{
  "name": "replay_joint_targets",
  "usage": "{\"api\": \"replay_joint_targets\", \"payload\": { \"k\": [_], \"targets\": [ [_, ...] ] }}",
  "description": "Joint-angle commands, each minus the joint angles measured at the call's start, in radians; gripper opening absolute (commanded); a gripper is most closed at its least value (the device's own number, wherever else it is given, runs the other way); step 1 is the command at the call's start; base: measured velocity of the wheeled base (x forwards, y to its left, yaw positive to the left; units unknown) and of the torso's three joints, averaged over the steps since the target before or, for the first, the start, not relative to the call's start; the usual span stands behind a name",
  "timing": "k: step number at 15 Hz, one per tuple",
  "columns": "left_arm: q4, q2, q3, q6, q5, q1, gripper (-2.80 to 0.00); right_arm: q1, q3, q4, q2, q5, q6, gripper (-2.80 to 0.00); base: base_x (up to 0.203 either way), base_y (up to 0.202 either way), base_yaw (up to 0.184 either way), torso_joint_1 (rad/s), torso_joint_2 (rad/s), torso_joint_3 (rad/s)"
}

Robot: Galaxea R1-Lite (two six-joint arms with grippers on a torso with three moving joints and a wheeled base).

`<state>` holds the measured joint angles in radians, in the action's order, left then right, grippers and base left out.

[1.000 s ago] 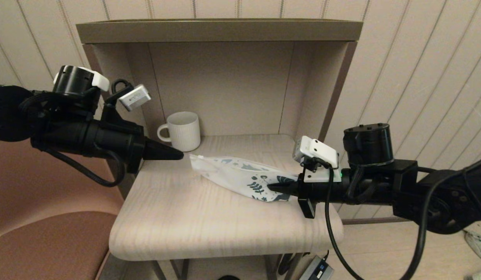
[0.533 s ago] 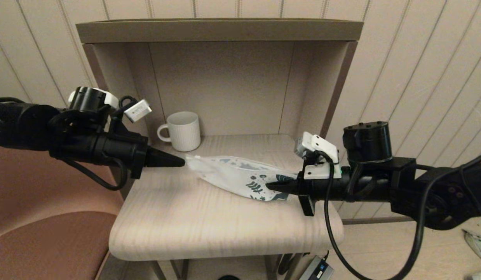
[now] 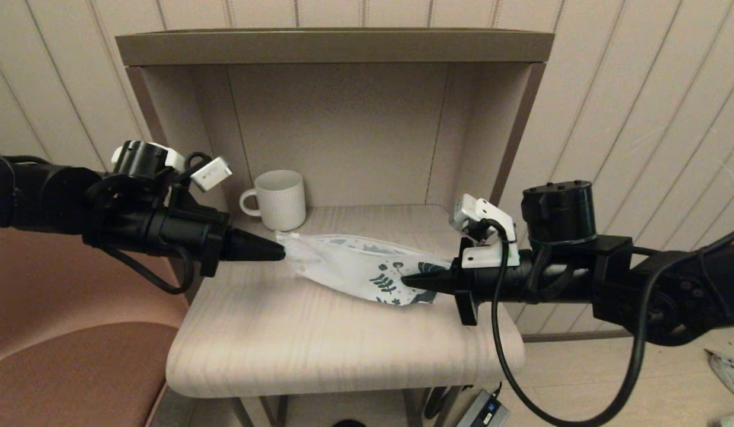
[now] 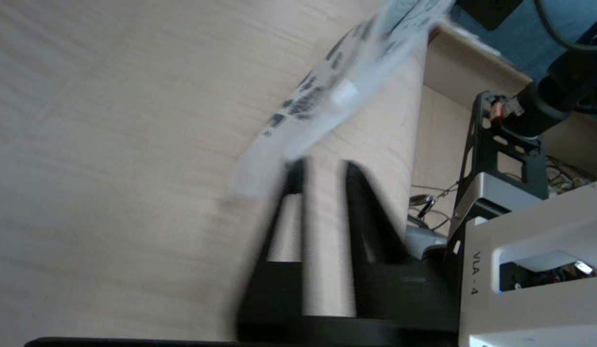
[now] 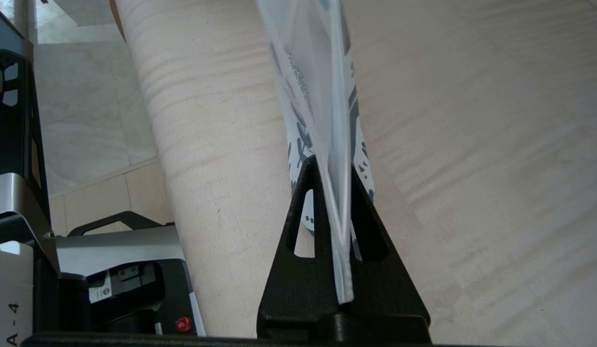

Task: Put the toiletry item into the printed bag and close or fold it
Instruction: Hand it to the other hand

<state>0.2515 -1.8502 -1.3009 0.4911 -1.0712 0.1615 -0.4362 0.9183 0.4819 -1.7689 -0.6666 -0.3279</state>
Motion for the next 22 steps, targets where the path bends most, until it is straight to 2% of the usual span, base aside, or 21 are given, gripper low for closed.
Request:
{"api": "replay_joint_targets", "payload": {
  "k": [1, 9, 12, 22],
  "targets": [
    [-0.011, -0.003, 0.006, 0.001, -0.024, -0.003, 0.00, -0.001, 0.001, 0.003, -0.006, -0.004, -0.002, -2.80, 0.000, 0.000, 0.000, 0.000, 0.00, 0.000],
    [-0.014, -0.034, -0.003, 0.001, -0.023, -0.005, 0.00, -0.001, -0.004, 0.003, -0.003, -0.004, -0.005, -2.80, 0.000, 0.000, 0.000, 0.000, 0.00, 0.000],
    [-0.036, -0.068, -0.020, -0.005, -0.023, -0.030, 0.00, -0.001, -0.007, 0.003, 0.002, -0.004, -0.005, -2.80, 0.000, 0.000, 0.000, 0.000, 0.00, 0.000],
    [-0.040, -0.060, 0.004, -0.003, -0.028, -0.016, 0.00, -0.003, -0.007, 0.003, 0.006, -0.005, -0.003, -2.80, 0.000, 0.000, 0.000, 0.000, 0.00, 0.000]
  ]
}}
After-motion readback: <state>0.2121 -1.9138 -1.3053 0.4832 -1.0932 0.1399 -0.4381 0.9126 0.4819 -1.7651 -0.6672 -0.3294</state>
